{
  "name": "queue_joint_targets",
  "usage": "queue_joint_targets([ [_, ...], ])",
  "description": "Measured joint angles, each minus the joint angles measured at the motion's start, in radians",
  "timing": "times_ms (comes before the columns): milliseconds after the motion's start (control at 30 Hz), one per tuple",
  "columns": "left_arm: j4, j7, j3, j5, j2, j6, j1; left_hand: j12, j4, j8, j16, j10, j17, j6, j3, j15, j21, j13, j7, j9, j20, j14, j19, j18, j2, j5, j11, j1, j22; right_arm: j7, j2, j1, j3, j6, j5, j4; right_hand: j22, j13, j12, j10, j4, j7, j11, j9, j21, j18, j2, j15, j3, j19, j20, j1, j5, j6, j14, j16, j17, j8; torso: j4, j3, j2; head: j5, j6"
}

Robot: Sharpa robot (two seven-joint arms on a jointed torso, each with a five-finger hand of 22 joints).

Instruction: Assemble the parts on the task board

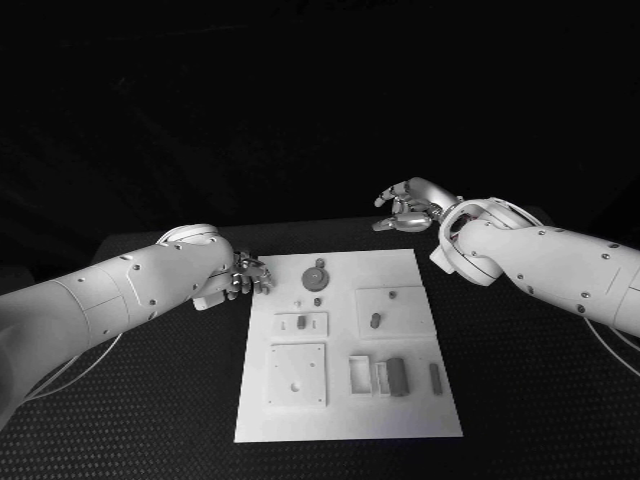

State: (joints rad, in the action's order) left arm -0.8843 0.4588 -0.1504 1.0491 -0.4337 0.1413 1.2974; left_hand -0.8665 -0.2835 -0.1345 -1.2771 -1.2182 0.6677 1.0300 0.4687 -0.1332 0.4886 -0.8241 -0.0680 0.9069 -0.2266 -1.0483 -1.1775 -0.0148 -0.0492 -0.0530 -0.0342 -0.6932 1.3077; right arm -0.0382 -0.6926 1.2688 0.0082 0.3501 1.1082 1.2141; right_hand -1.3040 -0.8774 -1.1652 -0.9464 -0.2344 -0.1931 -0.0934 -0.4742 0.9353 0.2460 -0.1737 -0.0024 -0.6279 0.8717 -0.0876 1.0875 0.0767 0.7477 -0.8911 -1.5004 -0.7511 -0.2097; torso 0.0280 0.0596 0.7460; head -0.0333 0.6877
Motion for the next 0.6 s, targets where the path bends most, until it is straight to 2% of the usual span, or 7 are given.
queue_joint_targets([
  [133, 0.004, -0.001, 0.0, -0.001, 0.005, 0.003, -0.004, -0.004, -0.004, 0.0, 0.0, 0.0, -0.002, 0.002, 0.006, 0.0, 0.0, 0.002, -0.004, -0.001, 0.0, 0.0, 0.0, 0.0, -0.024, 0.0, 0.0, -0.025, 0.0, 0.0, 0.001, 0.0, 0.0, 0.0, 0.0, 0.0, 0.0, 0.0, 0.0, 0.0, 0.0, 0.0, 0.0, 0.001, 0.0, 0.0, 0.0, 0.0, 0.0, 0.0, 0.0, 0.0, 0.0, 0.0, 0.0, 0.0, 0.0, 0.0, 0.0, -0.0004, 0.0, 0.0, 0.001],
  [300, 0.015, -0.002, 0.0, -0.002, 0.009, 0.004, -0.007, -0.004, 0.011, 0.0, -0.004, 0.0, -0.005, 0.002, 0.046, 0.0, 0.0, 0.004, -0.005, -0.002, 0.002, 0.0, -0.002, 0.0, -0.031, 0.0, 0.0, -0.063, 0.0, 0.0, 0.002, 0.0, 0.0, 0.0, 0.0, -0.001, 0.0, 0.0, 0.0, 0.0, 0.0, 0.0, 0.0, 0.001, 0.0, 0.0, 0.0, 0.0, 0.0, 0.0, 0.0, 0.0, 0.0, 0.0, 0.0, 0.0, 0.0, 0.0, 0.0, -0.0007, 0.0, 0.0, 0.001],
  [533, 0.016, -0.008, 0.0, -0.003, 0.007, 0.004, -0.007, -0.004, 0.002, -0.014, -0.007, 0.0, -0.009, 0.012, 0.078, 0.002, -0.001, 0.008, -0.011, -0.003, 0.005, 0.001, -0.002, 0.0, -0.056, 0.002, 0.0, -0.101, 0.0, 0.0, 0.002, 0.0, 0.0, -0.001, 0.0, -0.001, 0.0, 0.001, 0.0, 0.0, 0.0, 0.0, 0.0, 0.001, 0.0, 0.0, 0.0, 0.0, 0.0, 0.0, 0.0, 0.0, 0.0, 0.0, 0.0, 0.0, 0.001, 0.0, 0.0001, -0.0007, 0.0, 0.0, 0.0],
  [600, 0.015, -0.013, 0.0, -0.004, 0.006, 0.004, -0.008, -0.008, 0.001, -0.024, -0.008, -0.006, -0.011, 0.028, 0.093, 0.003, -0.001, 0.011, 0.002, -0.003, 0.005, 0.0, -0.002, 0.0, -0.059, 0.004, -0.006, -0.118, 0.0, 0.0, 0.002, 0.0, 0.0, -0.001, 0.0, -0.001, 0.0, 0.001, 0.0, 0.0, 0.0, 0.0, 0.0, 0.001, 0.0, 0.0, 0.0, 0.0, 0.0, 0.0, 0.0, 0.0, 0.0, 0.0, 0.0, 0.0, 0.001, 0.0, 0.0006, -0.0007, 0.0, -0.001, 0.001],
])
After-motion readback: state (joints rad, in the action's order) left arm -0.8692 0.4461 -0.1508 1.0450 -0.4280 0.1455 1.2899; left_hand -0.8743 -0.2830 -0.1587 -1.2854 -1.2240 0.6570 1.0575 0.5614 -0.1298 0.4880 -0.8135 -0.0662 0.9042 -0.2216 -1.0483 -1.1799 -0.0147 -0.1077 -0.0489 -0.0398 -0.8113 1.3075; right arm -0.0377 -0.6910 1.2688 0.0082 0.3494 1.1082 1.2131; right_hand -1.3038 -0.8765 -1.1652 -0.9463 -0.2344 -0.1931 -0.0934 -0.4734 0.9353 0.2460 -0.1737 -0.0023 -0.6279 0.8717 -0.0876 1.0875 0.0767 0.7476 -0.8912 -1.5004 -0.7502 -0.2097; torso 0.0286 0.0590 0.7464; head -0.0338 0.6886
